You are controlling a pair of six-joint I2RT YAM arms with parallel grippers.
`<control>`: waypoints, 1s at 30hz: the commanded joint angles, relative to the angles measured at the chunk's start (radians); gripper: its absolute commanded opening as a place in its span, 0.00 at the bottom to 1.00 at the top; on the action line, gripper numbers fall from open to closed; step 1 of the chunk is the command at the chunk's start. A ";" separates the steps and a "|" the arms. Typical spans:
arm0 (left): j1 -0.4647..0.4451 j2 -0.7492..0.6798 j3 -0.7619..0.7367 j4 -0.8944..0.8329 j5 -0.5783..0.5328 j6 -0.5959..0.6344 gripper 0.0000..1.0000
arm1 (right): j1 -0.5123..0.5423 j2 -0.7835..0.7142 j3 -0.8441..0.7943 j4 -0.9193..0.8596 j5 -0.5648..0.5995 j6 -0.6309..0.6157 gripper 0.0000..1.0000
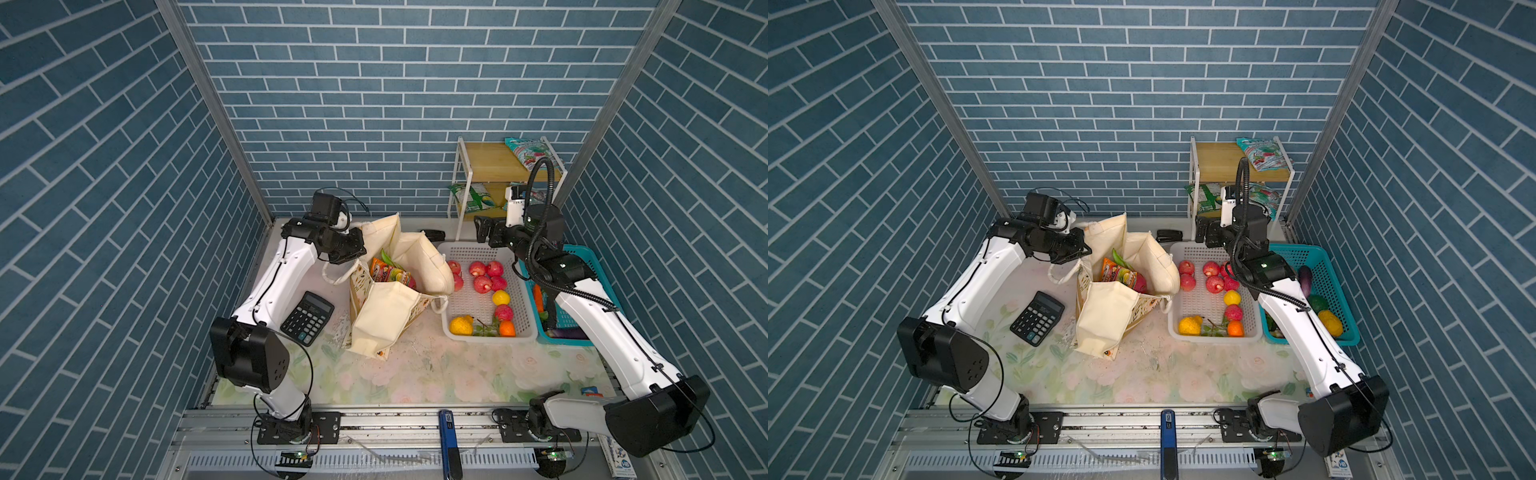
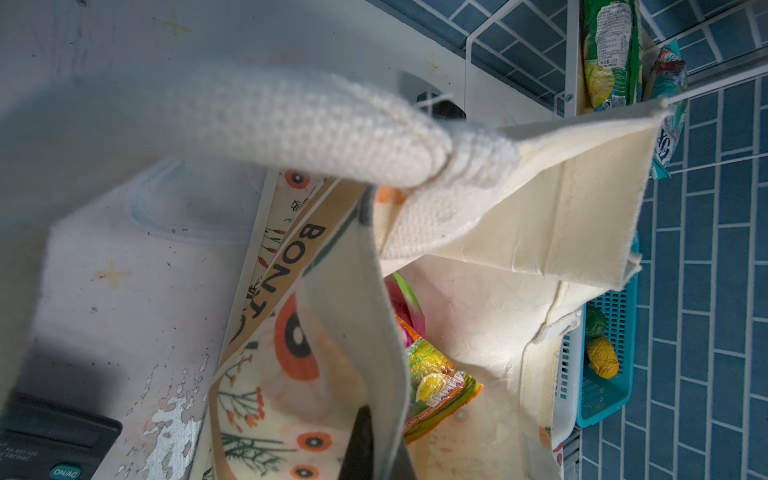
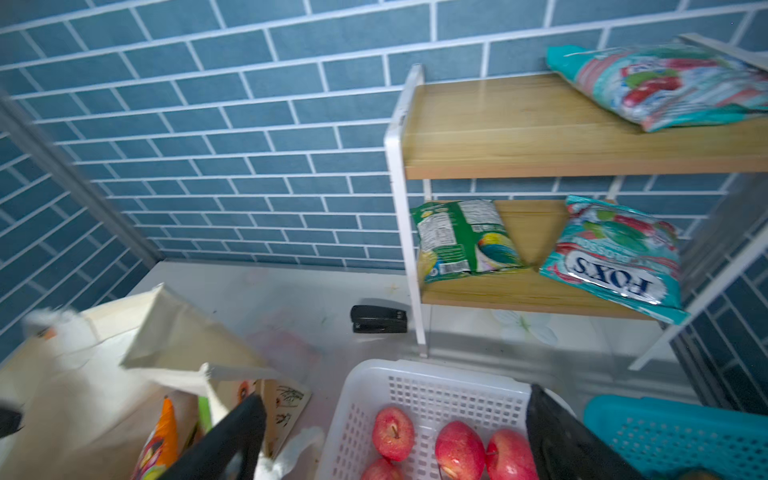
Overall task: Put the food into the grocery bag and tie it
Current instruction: 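Withdraw the right gripper from the tote toward the shelf, then grasp the green snack bag on the lower shelf with the right gripper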
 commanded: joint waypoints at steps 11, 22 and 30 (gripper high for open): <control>-0.010 -0.010 -0.003 -0.017 0.020 0.008 0.04 | -0.139 -0.042 -0.209 0.209 0.138 0.601 0.63; -0.010 -0.006 0.004 0.000 0.022 0.011 0.04 | -0.223 0.198 -0.073 0.273 -0.032 0.995 0.55; -0.010 -0.008 0.001 0.015 0.022 0.016 0.04 | -0.239 0.381 0.111 0.277 -0.112 1.090 0.61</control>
